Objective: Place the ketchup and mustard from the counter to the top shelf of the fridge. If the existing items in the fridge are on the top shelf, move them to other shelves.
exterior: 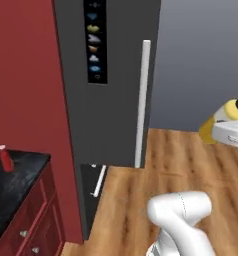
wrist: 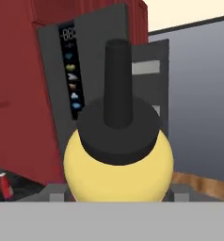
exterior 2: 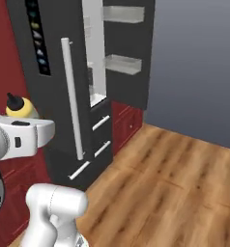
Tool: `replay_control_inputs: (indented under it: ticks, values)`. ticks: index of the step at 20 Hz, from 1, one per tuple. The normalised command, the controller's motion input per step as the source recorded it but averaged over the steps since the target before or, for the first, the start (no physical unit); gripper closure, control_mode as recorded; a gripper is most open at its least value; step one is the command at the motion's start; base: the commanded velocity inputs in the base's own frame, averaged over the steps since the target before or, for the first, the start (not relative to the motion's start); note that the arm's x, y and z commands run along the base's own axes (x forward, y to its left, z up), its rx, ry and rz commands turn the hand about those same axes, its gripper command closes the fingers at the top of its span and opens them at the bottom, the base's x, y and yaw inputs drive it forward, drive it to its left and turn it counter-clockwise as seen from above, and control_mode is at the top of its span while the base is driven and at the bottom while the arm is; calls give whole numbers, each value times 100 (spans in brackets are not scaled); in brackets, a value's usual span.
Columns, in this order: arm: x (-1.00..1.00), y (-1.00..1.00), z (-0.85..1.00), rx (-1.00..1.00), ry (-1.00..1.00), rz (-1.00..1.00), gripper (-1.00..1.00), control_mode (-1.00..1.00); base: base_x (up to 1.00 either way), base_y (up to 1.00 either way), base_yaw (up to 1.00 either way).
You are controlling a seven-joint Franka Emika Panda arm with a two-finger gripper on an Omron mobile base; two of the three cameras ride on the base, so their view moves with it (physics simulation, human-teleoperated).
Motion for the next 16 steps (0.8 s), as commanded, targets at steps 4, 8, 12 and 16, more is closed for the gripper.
replay_control_inputs:
  ticks: [4, 8, 12, 16]
  values:
    - [0, 0, 0, 0, 0, 0, 100, 100, 0, -27, -85]
    - [0, 0, 0, 0, 0, 0, 100, 100, 7, -54, -77]
    - [0, 0, 0, 0, 0, 0, 100, 100, 81, -58, -49]
    - [0, 0, 0, 0, 0, 0, 100, 100, 100, -48, -25]
